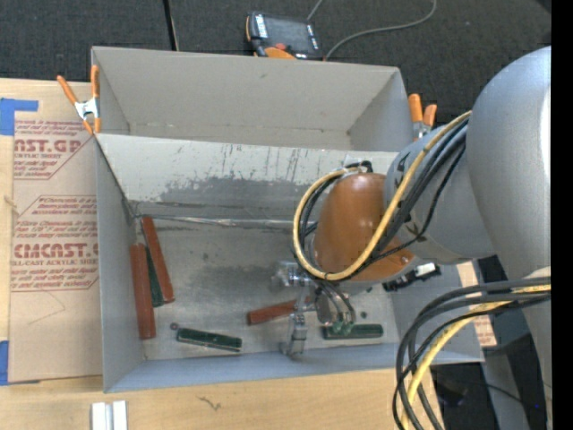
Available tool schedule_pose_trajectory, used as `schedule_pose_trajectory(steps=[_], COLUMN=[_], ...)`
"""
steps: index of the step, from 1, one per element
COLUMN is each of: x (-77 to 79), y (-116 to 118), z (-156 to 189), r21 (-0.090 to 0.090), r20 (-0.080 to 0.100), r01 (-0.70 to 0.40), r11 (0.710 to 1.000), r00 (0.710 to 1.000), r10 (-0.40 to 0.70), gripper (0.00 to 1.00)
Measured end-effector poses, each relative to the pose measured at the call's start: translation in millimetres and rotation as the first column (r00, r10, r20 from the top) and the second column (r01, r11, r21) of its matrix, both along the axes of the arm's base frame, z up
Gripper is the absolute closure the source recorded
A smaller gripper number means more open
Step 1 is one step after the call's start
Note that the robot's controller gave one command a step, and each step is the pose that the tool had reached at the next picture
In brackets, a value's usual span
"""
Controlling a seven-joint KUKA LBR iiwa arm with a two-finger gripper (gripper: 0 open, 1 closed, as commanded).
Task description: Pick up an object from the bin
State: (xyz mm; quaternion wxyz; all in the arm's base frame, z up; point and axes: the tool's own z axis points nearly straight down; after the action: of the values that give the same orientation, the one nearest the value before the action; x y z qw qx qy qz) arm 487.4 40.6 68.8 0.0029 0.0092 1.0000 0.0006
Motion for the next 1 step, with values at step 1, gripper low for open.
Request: schedule_pose_trajectory(steps=[1], x=[-1.3], y=[-0.1], z=[-0.4], r21=[0.0], r20=[-0.005], r01=[-0.001], r11=[1.0], r00=[1.0], r10=[0.001], gripper=[1.0])
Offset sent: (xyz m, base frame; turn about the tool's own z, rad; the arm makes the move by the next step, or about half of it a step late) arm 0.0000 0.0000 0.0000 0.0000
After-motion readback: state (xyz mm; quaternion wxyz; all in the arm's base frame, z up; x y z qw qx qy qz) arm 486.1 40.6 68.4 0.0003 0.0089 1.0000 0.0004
